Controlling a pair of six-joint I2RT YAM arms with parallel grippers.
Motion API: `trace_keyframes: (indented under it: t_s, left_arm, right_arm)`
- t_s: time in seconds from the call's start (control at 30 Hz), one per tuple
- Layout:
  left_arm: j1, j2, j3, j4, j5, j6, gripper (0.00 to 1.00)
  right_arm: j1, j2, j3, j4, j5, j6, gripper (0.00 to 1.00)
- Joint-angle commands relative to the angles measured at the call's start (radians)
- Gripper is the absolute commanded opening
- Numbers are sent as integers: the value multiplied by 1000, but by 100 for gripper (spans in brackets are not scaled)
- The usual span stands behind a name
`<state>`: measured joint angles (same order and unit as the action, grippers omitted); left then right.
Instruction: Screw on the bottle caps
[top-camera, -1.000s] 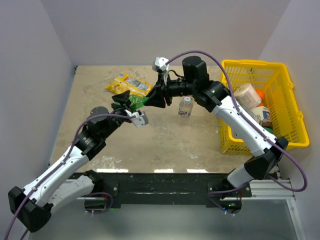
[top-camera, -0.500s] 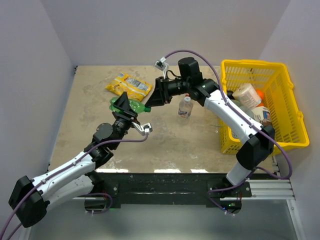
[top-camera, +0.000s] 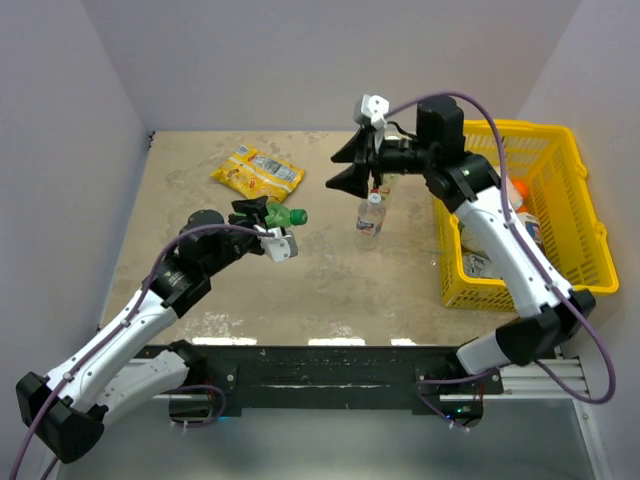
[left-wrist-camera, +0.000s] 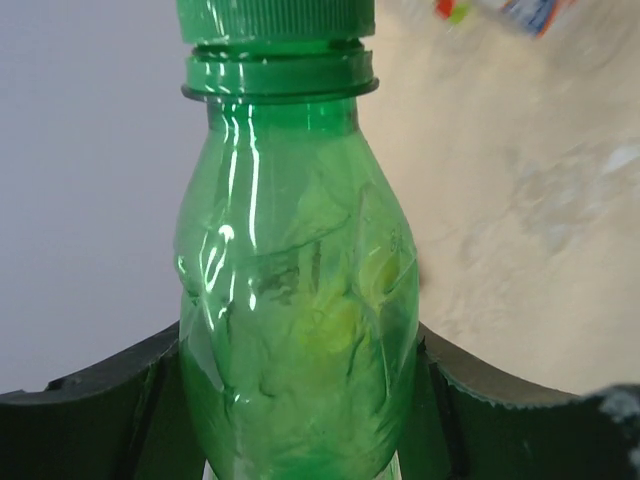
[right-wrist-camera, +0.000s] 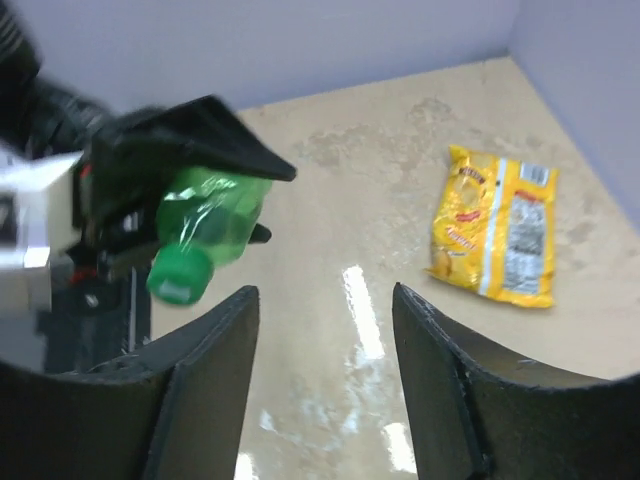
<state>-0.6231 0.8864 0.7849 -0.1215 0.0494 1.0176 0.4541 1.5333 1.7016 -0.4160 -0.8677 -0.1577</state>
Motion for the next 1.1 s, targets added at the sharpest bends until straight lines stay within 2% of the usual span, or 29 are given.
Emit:
trace_keyframes:
  t_s: [0.0, 0.03, 0.1, 0.13, 0.3, 0.5, 1.07]
  left_arm:
    - [28, -4, 85, -190, 369, -329, 0]
    - [33, 8, 92, -191, 397, -346, 0]
    - [39, 22, 93, -150, 451, -415, 0]
    - [40, 23, 94, -142, 463, -430, 0]
    - [43, 54, 134, -148, 504, -459, 0]
    - [46, 59, 155, -158, 517, -459, 0]
    - [51, 65, 166, -147, 524, -436, 0]
  right_arm:
    - [58, -127, -19, -286, -8, -543, 62]
    - [70, -134, -20, -321, 2, -640, 64]
    - [115, -153, -37, -346, 30, -678, 67]
    - [129, -160, -43, -343, 35, -690, 72]
    - [235, -162, -48, -377, 85, -766, 73]
    - [282, -145, -39, -443, 119, -842, 69]
    - [324, -147, -31, -354, 119, -813, 56]
